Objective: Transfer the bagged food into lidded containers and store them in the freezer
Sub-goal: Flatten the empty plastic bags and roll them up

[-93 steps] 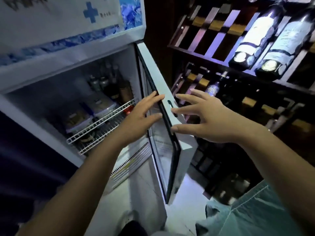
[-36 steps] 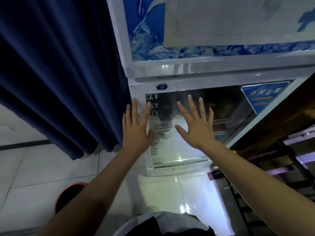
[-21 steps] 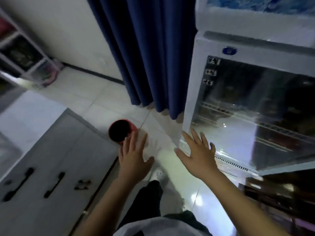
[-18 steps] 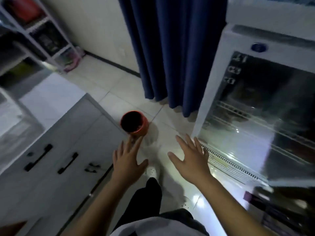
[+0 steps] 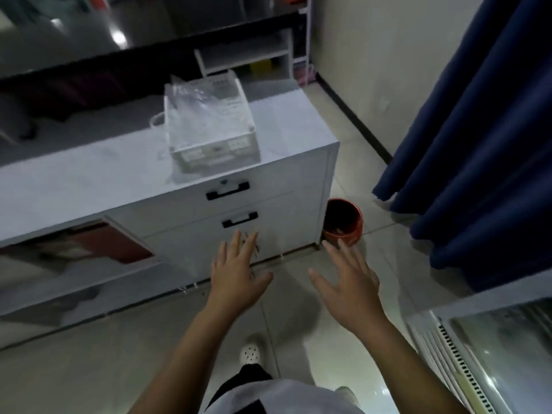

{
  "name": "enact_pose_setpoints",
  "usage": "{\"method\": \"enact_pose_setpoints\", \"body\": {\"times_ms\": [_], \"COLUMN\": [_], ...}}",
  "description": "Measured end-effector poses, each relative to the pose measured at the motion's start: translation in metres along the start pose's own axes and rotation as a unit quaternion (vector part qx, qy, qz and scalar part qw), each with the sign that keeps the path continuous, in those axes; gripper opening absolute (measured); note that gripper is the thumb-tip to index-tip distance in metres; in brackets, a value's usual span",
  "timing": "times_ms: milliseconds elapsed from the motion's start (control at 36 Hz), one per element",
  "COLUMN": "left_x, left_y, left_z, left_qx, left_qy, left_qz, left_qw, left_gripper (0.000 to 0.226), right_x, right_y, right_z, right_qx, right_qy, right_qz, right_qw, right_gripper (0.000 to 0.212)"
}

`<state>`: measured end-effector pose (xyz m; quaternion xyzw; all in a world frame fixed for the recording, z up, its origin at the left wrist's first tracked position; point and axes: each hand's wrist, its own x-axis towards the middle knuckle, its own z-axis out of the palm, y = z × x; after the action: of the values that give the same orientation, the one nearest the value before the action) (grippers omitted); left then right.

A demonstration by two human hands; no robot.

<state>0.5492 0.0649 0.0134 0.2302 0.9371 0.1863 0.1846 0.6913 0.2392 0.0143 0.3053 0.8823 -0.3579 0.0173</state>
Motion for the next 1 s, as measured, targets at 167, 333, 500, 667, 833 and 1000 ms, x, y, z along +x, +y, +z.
{"method": "enact_pose_setpoints", "body": {"times_ms": [167,333,500,667,833,1000], "left_x": [0.017,0.047,0.079,0.135,0.198,0.261], "left_y": [-0.086,-0.152,-0.185,-0.193,-0.176,-0.154], "left_z": [-0.043,-0.073,-0.088,-0.104,-0.143,-0.201], "left_qx": [-0.057,-0.112,-0.155,-0.174,-0.188,-0.163], "left_qy": [0.022,0.046,0.044,0.062,0.096,0.173], "left_qz": [-0.06,-0.094,-0.117,-0.123,-0.111,-0.124], "left_qw": [0.996,0.988,0.98,0.975,0.971,0.963], "left_gripper": [0.084,0.085,0.085,0.088,0.087,0.082], "right_x": [0.041,0.083,0.118,0.178,0.264,0.365], "right_y": [-0.069,-0.121,-0.147,-0.165,-0.195,-0.212], "right_z": [0.04,0.07,0.072,0.059,0.043,0.033], "right_qx": [-0.026,-0.015,-0.014,-0.057,-0.025,-0.062], "right_qy": [-0.043,-0.036,-0.04,-0.009,-0.024,-0.034], "right_qz": [-0.03,-0.027,-0.021,-0.054,-0.086,-0.13], "right_qw": [0.998,0.999,0.999,0.997,0.996,0.989], "right_gripper": [0.069,0.068,0.068,0.07,0.069,0.066]}}
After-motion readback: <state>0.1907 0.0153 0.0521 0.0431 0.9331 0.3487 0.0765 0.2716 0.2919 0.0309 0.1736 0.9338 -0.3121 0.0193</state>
